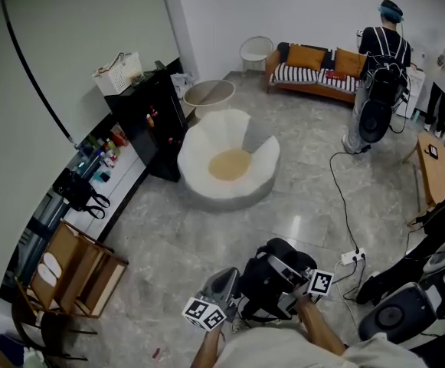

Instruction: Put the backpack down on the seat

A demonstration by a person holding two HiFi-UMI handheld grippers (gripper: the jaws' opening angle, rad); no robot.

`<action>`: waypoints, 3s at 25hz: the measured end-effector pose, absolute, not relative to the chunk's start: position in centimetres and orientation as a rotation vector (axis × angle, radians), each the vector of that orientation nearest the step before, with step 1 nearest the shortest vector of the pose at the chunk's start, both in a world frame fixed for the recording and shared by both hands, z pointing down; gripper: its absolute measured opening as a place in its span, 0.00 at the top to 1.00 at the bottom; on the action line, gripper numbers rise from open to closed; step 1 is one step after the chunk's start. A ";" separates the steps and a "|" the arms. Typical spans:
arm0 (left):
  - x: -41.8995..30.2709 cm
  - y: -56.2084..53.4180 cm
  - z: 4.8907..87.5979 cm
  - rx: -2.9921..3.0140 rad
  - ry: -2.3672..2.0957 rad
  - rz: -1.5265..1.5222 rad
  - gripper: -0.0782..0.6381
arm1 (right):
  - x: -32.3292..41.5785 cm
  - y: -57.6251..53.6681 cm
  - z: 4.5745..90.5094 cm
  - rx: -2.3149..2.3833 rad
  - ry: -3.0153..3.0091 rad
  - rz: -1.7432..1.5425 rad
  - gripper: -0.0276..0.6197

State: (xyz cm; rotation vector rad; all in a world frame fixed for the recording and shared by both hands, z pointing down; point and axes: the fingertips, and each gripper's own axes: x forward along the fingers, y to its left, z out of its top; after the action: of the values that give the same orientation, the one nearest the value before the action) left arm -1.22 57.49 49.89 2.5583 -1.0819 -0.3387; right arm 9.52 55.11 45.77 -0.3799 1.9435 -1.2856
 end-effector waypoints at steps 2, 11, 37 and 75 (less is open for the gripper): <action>-0.5 57.8 50.2 2.551 -1.089 -0.326 0.85 | 10.0 55.3 45.8 -0.364 1.946 -1.291 0.89; 3.2 59.0 50.5 2.527 -1.131 -0.275 0.85 | 12.7 55.6 45.8 -0.296 1.974 -1.315 0.89; 7.4 53.8 50.3 2.582 -1.112 -0.296 0.85 | 16.2 51.5 46.3 -0.270 2.008 -1.288 0.89; -5.7 22.6 51.1 2.571 -1.081 -0.297 0.85 | 3.7 20.0 46.3 -0.333 2.039 -1.287 0.89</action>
State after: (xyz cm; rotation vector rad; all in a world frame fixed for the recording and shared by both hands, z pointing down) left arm -5.74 22.59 51.13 2.5709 -1.0809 -0.2969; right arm 3.71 20.02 46.27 -0.3329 2.0390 -1.2865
